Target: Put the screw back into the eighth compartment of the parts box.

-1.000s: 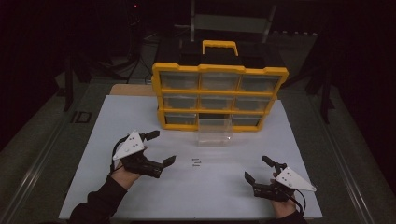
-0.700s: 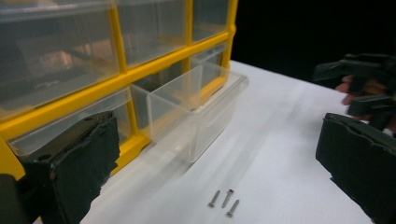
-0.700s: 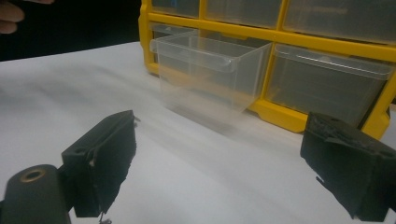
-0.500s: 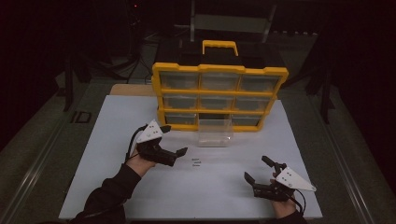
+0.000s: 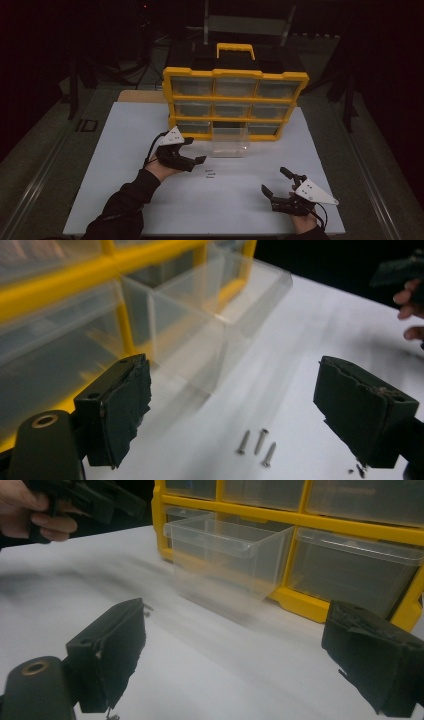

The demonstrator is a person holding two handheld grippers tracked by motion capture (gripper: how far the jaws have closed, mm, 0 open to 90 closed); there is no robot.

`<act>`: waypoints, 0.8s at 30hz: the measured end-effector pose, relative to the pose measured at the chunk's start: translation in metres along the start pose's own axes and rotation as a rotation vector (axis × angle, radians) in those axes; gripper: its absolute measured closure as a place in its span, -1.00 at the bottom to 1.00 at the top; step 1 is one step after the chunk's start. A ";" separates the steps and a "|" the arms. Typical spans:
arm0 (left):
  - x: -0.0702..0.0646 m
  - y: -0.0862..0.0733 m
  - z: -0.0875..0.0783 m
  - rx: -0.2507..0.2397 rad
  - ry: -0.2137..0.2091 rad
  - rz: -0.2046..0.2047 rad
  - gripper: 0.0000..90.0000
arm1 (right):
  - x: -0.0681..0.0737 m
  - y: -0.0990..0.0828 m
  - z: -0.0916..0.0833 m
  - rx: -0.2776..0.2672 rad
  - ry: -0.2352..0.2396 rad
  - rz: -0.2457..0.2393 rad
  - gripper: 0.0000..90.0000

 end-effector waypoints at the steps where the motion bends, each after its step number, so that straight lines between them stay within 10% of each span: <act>1: 0.000 -0.001 0.002 0.009 -0.004 0.003 -0.68 | 0.000 0.000 0.000 0.000 -0.001 0.000 -0.76; 24: -0.013 -0.025 0.049 0.216 -0.133 0.032 0.39 | -0.001 -0.001 0.001 0.011 0.006 0.001 -0.76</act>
Point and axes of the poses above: each handheld gripper's, and its own axes: z roughly forward along the jaws, y roughly out of its top, x roughly to its left, the point moved 1 cm from there along z, roughly forward along the jaws, and after that the axes turned 13 degrees about z, right-handed, at the moved point
